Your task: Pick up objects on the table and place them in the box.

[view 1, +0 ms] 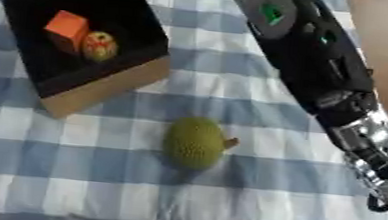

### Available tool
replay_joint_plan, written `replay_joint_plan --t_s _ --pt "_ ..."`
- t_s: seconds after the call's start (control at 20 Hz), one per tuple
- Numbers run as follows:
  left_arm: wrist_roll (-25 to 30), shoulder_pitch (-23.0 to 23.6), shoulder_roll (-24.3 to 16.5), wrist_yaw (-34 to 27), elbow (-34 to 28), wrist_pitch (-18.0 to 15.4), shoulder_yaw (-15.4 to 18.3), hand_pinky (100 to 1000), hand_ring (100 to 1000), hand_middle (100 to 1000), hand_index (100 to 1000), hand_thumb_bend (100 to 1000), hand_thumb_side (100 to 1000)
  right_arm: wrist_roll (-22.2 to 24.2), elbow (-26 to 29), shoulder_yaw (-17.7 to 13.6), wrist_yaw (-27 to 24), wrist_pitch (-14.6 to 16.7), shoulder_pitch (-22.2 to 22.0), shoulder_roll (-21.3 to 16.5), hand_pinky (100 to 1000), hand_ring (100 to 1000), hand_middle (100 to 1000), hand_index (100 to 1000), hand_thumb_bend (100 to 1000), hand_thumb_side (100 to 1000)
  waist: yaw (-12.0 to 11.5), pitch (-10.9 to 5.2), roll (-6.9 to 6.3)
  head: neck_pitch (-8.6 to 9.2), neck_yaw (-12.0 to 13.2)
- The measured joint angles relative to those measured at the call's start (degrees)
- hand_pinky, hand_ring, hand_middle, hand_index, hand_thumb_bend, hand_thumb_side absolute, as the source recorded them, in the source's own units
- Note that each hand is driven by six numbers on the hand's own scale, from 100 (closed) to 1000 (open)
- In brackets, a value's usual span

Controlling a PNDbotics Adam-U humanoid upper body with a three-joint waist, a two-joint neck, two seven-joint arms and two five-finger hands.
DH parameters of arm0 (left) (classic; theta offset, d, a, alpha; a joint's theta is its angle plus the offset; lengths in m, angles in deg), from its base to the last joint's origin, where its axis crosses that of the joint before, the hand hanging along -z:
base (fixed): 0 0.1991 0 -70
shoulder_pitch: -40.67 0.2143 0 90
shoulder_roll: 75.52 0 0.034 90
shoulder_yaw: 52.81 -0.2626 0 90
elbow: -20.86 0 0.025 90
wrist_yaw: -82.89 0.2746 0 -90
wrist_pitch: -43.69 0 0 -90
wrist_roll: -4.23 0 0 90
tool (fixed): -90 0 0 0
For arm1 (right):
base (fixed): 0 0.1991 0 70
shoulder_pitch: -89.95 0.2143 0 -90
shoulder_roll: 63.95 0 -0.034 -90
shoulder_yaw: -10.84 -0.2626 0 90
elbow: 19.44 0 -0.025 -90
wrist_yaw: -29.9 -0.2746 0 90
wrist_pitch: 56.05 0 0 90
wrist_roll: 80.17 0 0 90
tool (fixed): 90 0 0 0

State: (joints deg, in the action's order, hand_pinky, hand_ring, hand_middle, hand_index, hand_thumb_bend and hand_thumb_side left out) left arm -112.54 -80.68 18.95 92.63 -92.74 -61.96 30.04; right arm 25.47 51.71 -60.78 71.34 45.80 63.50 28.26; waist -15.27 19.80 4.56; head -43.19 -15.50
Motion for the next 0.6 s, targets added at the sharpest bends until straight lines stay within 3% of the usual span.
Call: replay_joint_plan --t_s 0.2,0.3,0.35,0.45,0.55,0.6 --pt "0.12 -0.02 0.0 -0.07 0.0 -0.01 -0.02 748 875 741 795 555 620 -0.52 -2.71 0.11 3.04 1.33 -0.01 1.05 806 829 574 817 100 106 0.0 0.04 0.0 0.02 0.0" --pt "0.2 -0.02 0.0 -0.08 0.0 0.01 -0.02 748 876 741 795 555 621 -0.12 -3.2 0.36 3.94 2.16 -0.02 1.31 866 935 737 918 217 100 -0.01 0.04 0.0 0.02 0.0" --pt "0.22 -0.02 0.0 -0.08 0.0 0.03 -0.02 748 876 742 795 555 621 0.5 -3.27 0.43 4.28 2.82 -0.03 1.42 890 956 762 933 241 100 -0.01 0.04 0.0 0.02 0.0" --pt "0.27 -0.02 0.0 -0.09 0.0 0.08 -0.03 748 876 741 795 556 620 2.46 -3.27 0.65 5.23 4.65 -0.03 1.42 933 994 806 962 191 100 -0.01 0.04 0.0 0.02 0.0" --pt "0.32 -0.02 0.0 -0.09 0.0 0.13 -0.03 748 876 741 795 556 620 4.96 -3.27 0.69 6.41 6.66 -0.03 1.42 951 1000 831 983 184 186 -0.01 0.04 0.0 0.02 0.0" --pt "0.33 -0.02 0.0 -0.09 0.0 0.13 -0.03 748 876 741 795 555 620 5.97 -3.26 0.68 7.01 7.52 -0.03 1.42 947 1000 825 981 181 173 0.0 0.04 0.0 0.02 0.0"
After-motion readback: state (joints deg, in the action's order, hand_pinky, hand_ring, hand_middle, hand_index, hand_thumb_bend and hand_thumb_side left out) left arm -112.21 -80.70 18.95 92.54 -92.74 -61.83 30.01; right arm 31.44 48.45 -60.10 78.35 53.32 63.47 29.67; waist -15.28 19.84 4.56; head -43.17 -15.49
